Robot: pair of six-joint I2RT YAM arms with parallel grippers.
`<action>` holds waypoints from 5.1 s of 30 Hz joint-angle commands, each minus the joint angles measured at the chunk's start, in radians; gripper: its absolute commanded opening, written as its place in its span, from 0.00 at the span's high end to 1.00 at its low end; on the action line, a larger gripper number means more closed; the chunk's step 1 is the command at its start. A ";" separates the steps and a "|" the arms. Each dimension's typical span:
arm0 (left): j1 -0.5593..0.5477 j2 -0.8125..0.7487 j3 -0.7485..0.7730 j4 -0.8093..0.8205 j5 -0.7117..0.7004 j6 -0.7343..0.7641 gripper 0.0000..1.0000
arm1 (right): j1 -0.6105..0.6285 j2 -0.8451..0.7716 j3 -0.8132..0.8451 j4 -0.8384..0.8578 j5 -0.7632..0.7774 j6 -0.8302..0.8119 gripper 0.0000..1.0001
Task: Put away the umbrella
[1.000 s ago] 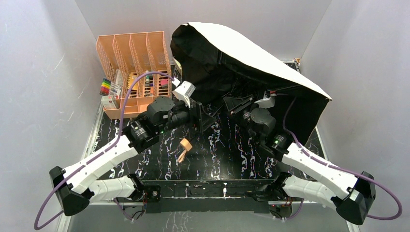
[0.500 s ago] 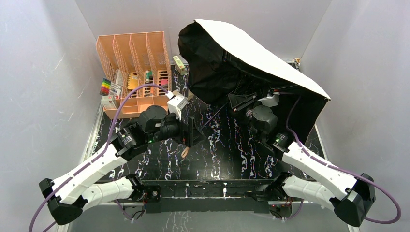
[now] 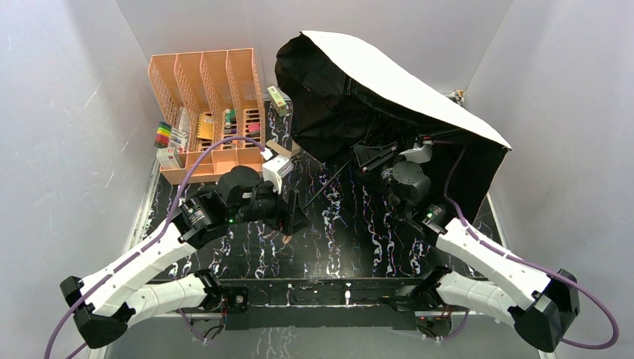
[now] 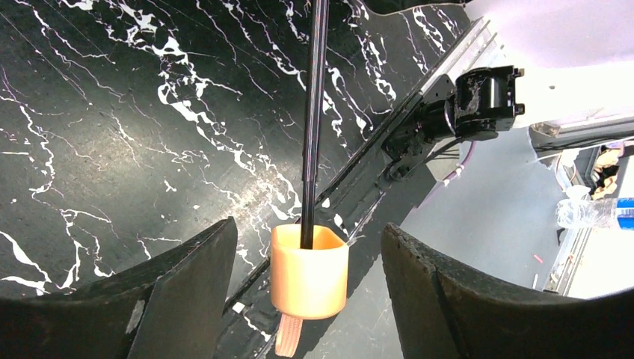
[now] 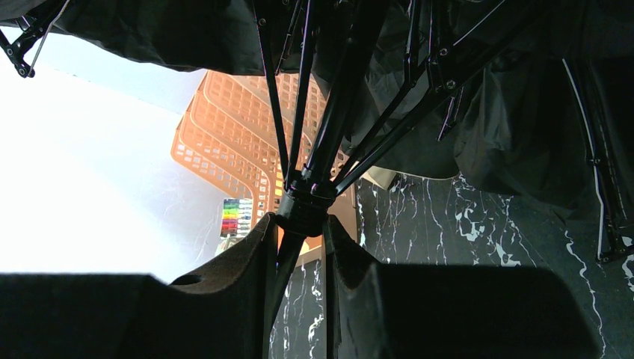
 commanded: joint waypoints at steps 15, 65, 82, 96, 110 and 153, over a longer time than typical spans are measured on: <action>0.001 0.177 0.087 0.273 -0.094 0.051 1.00 | 0.129 0.039 -0.024 0.020 -0.279 0.144 1.00; -0.421 0.375 0.236 0.145 -0.791 -0.184 1.00 | 0.135 -0.011 0.082 -0.329 -0.398 0.177 1.00; -0.210 0.461 -0.004 0.470 -0.620 -0.099 1.00 | -0.125 -0.018 -0.146 -0.145 -0.453 0.122 0.49; -0.170 0.559 -0.073 0.584 -0.555 -0.119 1.00 | -0.127 -0.327 -0.287 -0.435 -0.379 0.061 0.28; -0.122 0.701 -0.094 0.689 -0.476 -0.144 1.00 | -0.127 -0.559 -0.209 -0.688 -0.402 -0.081 0.30; 0.242 0.676 0.446 0.204 -0.153 0.282 0.27 | -0.277 0.361 0.501 -0.849 -0.384 -0.730 0.40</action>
